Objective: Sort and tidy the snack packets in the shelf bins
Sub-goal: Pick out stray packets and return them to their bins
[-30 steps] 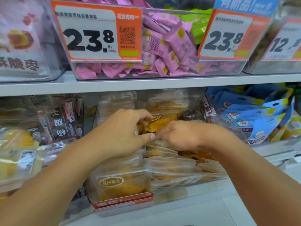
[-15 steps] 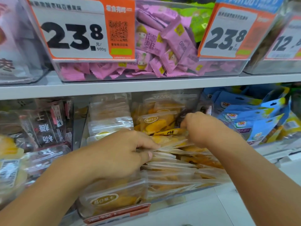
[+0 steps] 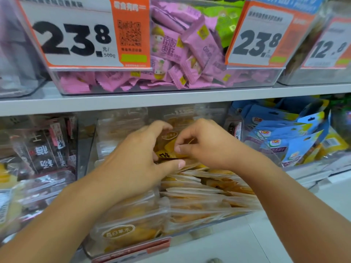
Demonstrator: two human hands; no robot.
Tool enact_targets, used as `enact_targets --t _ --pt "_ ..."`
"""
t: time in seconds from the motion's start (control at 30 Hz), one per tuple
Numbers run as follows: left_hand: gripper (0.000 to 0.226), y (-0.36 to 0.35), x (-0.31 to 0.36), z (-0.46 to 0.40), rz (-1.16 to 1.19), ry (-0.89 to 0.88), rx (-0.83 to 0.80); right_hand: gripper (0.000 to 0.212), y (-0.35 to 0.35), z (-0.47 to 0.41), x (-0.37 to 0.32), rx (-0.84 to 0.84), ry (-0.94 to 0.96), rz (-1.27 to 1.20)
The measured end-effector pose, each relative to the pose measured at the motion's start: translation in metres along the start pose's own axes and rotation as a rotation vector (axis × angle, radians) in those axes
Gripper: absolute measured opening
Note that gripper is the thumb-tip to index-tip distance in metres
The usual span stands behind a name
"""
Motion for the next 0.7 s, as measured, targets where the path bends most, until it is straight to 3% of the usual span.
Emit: enact_targets --t 0.07,0.13,0.27,0.37,0.57,0.63,0.7 --pt "0.053 -0.006 -0.002 -0.002 0.077 -0.004 -0.112 0.008 0.003 0.001 0.003 -0.082 -0.049 -0.086" --pt "0.047 -0.01 -0.005 -0.002 0.106 0.005 -0.179 0.03 0.012 0.009 0.012 -0.224 -0.146 -0.157" --pt "0.07 -0.011 -0.011 -0.001 0.043 0.052 -0.233 0.057 0.021 0.019 0.035 -0.321 -0.223 0.145" --pt "0.069 -0.011 -0.011 0.0 0.066 0.068 -0.251 0.057 0.015 0.021 0.042 -0.35 -0.216 0.092" --pt "0.065 -0.013 -0.01 0.001 0.095 0.084 -0.306 0.015 0.037 0.032 0.029 -0.176 -0.089 -0.015" --pt "0.058 -0.014 -0.01 0.001 0.108 0.081 -0.303 0.042 0.033 0.03 0.019 -0.055 -0.038 0.073" --pt "0.053 -0.013 -0.008 0.0 0.078 0.077 -0.247 0.047 0.021 0.023 0.005 0.032 -0.01 0.2"
Point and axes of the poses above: each hand's wrist, its own z-axis away from the middle knuckle, its own y-axis out of the back of the hand, x = y × z, the point moved 3 cm from there along -z, towards the middle knuckle, and after that the axes turned 10 degrees about -y, right-handed, at the moved point
